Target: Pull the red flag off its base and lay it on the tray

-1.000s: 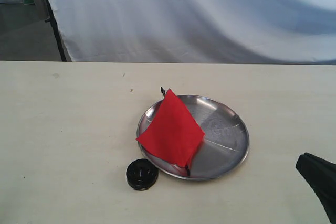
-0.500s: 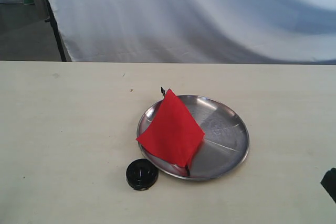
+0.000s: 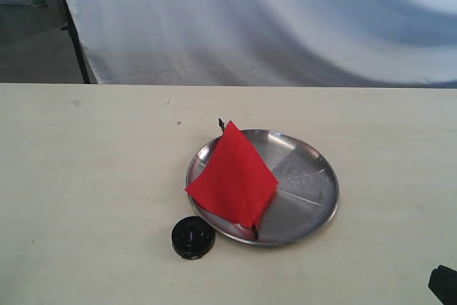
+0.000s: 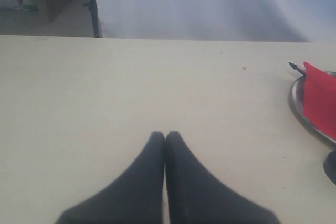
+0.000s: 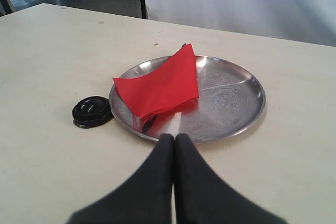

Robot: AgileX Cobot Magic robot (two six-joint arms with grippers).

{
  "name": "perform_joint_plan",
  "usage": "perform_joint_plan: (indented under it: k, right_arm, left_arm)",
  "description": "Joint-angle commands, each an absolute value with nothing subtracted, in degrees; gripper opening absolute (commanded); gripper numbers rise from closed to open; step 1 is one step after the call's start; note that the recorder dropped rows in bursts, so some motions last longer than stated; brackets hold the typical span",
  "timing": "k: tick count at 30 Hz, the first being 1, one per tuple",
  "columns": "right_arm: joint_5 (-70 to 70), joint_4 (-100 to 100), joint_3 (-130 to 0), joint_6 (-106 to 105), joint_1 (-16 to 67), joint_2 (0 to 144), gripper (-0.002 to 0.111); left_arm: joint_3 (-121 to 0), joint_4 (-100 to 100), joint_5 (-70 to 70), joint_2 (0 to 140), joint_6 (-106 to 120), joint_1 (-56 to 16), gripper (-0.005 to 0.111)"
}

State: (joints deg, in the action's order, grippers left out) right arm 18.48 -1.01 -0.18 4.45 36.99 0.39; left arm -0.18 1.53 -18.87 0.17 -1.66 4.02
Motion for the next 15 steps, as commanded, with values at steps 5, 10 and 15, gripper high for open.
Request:
perform_joint_plan:
  k: [5,10,15]
  right_arm:
    - [18.72,-1.51,0.00,4.66,36.71,0.00,0.000]
    - [19.21,-1.51,0.00,4.66,36.71,0.00,0.000]
    - [19.62,-1.51,0.00,4.66,36.71,0.00,0.000]
  left_arm:
    - [0.00,1.83,-18.59,0.00,-1.73,4.07,0.000]
    - [0.00,1.83,-18.59,0.00,-1.73,4.07,0.000]
    - [0.00,1.83,-18.59,0.00,-1.73,4.07,0.000]
